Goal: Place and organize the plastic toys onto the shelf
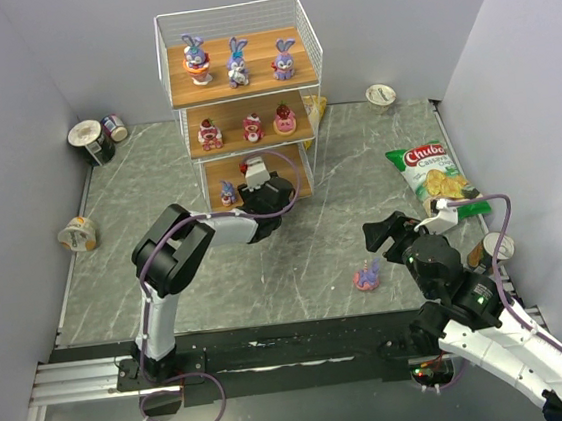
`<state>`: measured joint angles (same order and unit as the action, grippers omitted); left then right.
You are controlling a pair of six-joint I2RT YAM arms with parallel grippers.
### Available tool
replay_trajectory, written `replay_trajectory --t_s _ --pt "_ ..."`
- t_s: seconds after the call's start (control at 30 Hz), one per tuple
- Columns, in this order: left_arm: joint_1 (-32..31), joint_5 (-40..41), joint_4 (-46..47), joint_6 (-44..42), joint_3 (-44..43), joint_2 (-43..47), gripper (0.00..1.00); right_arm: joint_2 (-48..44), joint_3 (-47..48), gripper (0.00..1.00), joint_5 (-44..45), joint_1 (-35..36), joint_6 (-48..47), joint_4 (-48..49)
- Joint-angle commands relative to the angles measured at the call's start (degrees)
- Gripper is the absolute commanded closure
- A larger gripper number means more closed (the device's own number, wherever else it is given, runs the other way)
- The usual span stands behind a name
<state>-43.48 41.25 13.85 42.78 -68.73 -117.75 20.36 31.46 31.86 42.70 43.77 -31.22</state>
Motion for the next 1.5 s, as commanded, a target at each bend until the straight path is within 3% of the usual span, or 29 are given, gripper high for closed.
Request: replay_trajectory --t_s 0.0,0.53,0.8,0.93,1.2,1.47 --pt "0.4 2.3 -2.6 0.9 -1.0 0.6 0.34 -0.2 -0.5 0.12 0.8 -0.2 -0.4 2.0" --pt "2.5 0.8 -0.6 -2.6 -0.7 -1.1 0.27 0.5 -0.8 0.13 0.8 -0.2 0.0 2.7" --pt "1.8 0.0 1.0 -2.7 1.0 1.1 0.09 0.7 -0.8 0.12 0.6 -0.2 0.0 2.7" --pt "-0.1 0.8 0.6 -3.1 0.9 2.3 0.04 0.6 -0.8 0.13 0.6 -0.2 0.1 2.5" --pt "-3.5 2.1 -1.4 -1.7 1.7 6.0 0.03 0.7 -0.6 0.13 0.3 -0.2 0.4 1.2" --pt "-9.8 7.6 -7.8 5.3 7.2 12.0 0.02 5.0 -0.8 0.12 -1.0 -0.2 2.4 -3.6"
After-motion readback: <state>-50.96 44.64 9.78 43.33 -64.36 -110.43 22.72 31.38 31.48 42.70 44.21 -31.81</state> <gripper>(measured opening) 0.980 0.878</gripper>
